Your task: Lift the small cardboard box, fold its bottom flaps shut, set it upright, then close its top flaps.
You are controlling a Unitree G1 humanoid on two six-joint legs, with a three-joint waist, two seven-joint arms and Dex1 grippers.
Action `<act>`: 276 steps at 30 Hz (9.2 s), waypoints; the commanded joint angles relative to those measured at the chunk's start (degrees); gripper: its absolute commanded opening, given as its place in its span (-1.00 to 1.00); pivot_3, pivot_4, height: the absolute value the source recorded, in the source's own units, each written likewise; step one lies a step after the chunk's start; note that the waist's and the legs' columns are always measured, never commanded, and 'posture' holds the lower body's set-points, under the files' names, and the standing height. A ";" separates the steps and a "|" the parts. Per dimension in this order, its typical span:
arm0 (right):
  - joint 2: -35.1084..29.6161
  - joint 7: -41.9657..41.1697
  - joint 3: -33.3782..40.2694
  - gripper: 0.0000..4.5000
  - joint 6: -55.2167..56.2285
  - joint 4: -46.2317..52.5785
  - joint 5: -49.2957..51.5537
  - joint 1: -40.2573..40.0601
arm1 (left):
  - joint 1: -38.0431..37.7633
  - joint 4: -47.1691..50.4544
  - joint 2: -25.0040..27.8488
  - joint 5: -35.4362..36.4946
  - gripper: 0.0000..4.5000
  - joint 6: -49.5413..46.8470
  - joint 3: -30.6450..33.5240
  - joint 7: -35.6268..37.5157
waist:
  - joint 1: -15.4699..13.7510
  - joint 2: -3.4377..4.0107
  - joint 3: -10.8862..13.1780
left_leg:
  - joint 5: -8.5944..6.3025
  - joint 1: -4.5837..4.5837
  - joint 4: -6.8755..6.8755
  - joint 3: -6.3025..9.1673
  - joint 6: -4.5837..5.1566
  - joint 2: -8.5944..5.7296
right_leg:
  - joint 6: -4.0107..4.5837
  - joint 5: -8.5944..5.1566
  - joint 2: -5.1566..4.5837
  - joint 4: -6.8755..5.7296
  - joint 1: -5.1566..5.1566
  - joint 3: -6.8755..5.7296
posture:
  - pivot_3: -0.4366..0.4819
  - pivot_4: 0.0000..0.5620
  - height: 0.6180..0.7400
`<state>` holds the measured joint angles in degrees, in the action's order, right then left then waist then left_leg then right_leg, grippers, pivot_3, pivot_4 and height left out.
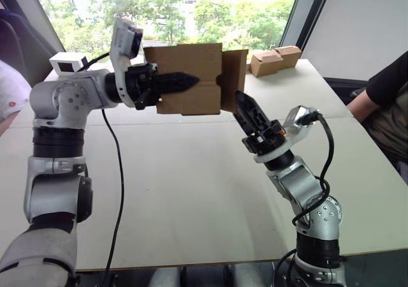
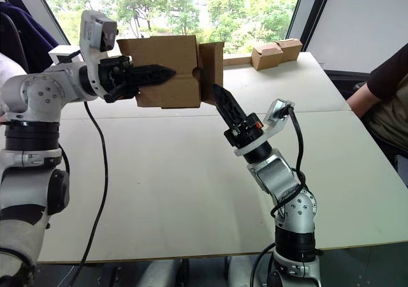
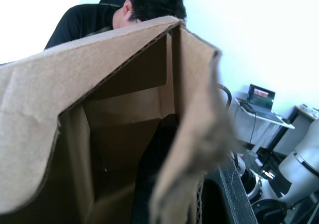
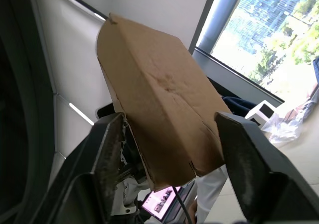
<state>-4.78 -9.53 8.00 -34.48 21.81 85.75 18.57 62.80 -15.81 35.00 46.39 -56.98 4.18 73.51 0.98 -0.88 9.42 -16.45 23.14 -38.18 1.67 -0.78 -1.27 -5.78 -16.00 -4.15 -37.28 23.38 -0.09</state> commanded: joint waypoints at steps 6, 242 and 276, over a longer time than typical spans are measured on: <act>0.69 -0.53 0.59 0.99 1.51 1.60 0.77 0.80 | 0.56 0.95 0.08 1.00 -1.00 0.46 2.11 -0.03 | 0.01 0.00 0.00 | 0.00 0.00 0.00 0.00 0.00 0.00 | 0.00 0.00 0.00 0.00 0.00 0.00 | -0.05 -0.47 1.00; -25.32 -43.10 -19.70 -1.00 6.66 -9.56 -69.11 -3.63 | -51.14 38.61 -6.49 -22.53 -0.99 9.89 -7.88 -37.99 | -0.46 0.09 -0.15 | -0.04 -0.74 0.18 -0.07 -0.01 -0.11 | 0.03 0.00 -0.31 0.15 -0.66 0.44 | -0.05 -0.47 1.00; -27.09 -43.07 -12.94 -1.00 4.08 -9.11 -63.00 9.44 | -33.37 31.32 3.30 -14.22 -0.99 8.87 -2.66 -24.41 | -0.37 0.08 -0.11 | -0.05 -0.69 0.24 -0.07 0.01 -0.11 | 0.02 0.00 -0.30 0.20 -0.63 0.34 | -0.05 -0.47 1.00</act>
<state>-31.78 -52.35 -5.50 -30.26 10.13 21.58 28.11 28.79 13.58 37.72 31.12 -48.22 1.13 48.51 0.61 -0.80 9.31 -16.50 22.45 -37.94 1.60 -0.77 -1.39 -5.76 -16.00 -4.45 -37.08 22.75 0.25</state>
